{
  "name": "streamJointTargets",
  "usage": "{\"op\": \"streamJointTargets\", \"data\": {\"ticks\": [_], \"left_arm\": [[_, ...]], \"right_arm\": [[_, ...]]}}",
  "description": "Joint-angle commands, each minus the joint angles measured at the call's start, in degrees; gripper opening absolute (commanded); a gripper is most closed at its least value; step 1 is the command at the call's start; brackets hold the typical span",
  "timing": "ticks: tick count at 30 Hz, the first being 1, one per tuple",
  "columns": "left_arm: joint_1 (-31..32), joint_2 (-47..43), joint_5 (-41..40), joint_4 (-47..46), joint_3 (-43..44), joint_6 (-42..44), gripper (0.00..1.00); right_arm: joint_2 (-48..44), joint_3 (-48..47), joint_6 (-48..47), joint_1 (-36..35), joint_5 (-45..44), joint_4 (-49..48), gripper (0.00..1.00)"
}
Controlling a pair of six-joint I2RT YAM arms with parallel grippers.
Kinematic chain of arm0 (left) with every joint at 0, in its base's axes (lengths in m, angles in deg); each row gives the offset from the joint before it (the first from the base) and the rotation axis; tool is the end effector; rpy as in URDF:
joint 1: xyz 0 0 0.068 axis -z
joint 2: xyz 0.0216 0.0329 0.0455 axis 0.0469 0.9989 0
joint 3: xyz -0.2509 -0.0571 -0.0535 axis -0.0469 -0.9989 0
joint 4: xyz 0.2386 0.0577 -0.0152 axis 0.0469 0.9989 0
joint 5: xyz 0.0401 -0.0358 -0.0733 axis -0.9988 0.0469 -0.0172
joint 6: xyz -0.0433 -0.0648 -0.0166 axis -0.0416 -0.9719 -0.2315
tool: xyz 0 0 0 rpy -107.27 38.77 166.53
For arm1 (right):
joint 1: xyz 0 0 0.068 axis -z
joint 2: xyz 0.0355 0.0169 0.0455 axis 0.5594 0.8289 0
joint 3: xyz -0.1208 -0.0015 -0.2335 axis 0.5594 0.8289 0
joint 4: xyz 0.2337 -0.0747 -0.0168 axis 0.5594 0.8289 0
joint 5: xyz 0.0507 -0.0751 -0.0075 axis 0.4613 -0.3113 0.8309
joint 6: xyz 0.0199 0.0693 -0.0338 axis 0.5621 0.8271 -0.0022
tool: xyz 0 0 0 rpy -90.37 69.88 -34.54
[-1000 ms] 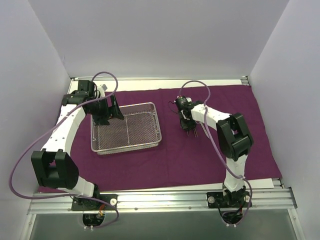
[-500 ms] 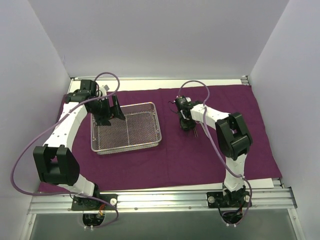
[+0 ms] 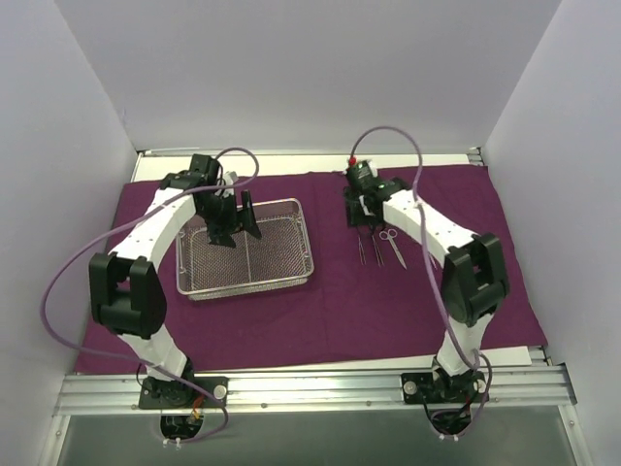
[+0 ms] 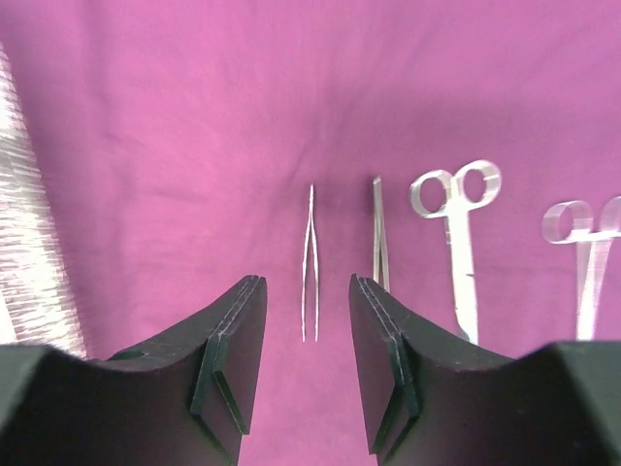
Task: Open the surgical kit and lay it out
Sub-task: Place the medical item in the surgical kit, then pick up the medical item from the container.
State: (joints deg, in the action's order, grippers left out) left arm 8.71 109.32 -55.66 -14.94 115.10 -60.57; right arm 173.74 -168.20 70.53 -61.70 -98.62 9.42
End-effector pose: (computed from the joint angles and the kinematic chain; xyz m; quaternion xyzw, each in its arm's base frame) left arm 0.3271 -0.0909 0.2455 -0.0511 0.9650 -0.2237 0.1270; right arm 0.3764 0.1855 0.2104 -0.0632 0.9314 0.0655 0.3523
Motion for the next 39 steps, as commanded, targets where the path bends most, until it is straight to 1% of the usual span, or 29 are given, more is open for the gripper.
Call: {"op": "streamJointTargets", "data": {"ticks": [1, 2, 4, 5, 7, 9, 12, 16, 19, 22, 28, 34, 39], "left_arm": [[1.1, 2.4, -2.2, -4.1, 3.2, -4.1, 0.84], [1.7, 2.9, -3.1, -4.9, 3.2, -5.1, 0.81], [2.5, 4.1, -6.1, -7.1, 3.6, -7.7, 0.78], [3.0, 4.7, -7.0, -7.9, 4.0, -8.5, 0.71], [4.5, 6.2, -9.2, -10.6, 4.3, -10.6, 0.67], [6.3, 8.0, -11.7, -11.4, 5.7, -12.8, 0.66], [8.9, 10.3, -17.9, -13.3, 7.8, -15.0, 0.66], [11.4, 13.9, -22.2, -13.7, 11.2, -17.5, 0.67], [12.4, 17.4, -23.0, -13.9, 13.5, -19.4, 0.67], [13.2, 21.2, -24.1, -11.5, 17.2, -21.0, 0.66], [15.1, 26.7, -28.7, -9.2, 23.3, -22.8, 0.64], [16.3, 30.5, -30.7, -8.2, 26.1, -25.6, 0.64], [17.4, 32.0, -32.7, -7.1, 26.9, -26.6, 0.64]], "right_arm": [[-9.8, -4.7, -0.4, 0.8, -4.4, 5.0, 0.41], [-11.0, -4.8, -0.4, 1.4, -5.0, 6.1, 0.41], [-14.1, -4.0, -0.3, 2.0, -5.1, 6.9, 0.41], [-15.3, -3.4, -0.2, 2.4, -5.2, 7.7, 0.41], [-18.1, -1.5, 0.1, 3.4, -5.0, 8.5, 0.40], [-19.7, -0.4, 0.4, 4.0, -4.6, 9.7, 0.39], [-22.7, 1.1, 1.1, 4.6, -4.3, 11.4, 0.38], [-25.4, 2.1, 1.6, 5.0, -3.8, 13.1, 0.38], [-26.6, 1.8, 1.4, 5.4, -3.4, 14.5, 0.38], [-27.4, 1.0, 1.0, 5.9, -2.6, 16.2, 0.37], [-28.8, -0.3, 0.2, 7.0, 0.4, 18.3, 0.36], [-28.6, -3.3, -1.0, 8.4, 4.4, 20.5, 0.33], [-30.0, -2.6, -3.0, 9.7, 5.5, 21.5, 0.33]]}}
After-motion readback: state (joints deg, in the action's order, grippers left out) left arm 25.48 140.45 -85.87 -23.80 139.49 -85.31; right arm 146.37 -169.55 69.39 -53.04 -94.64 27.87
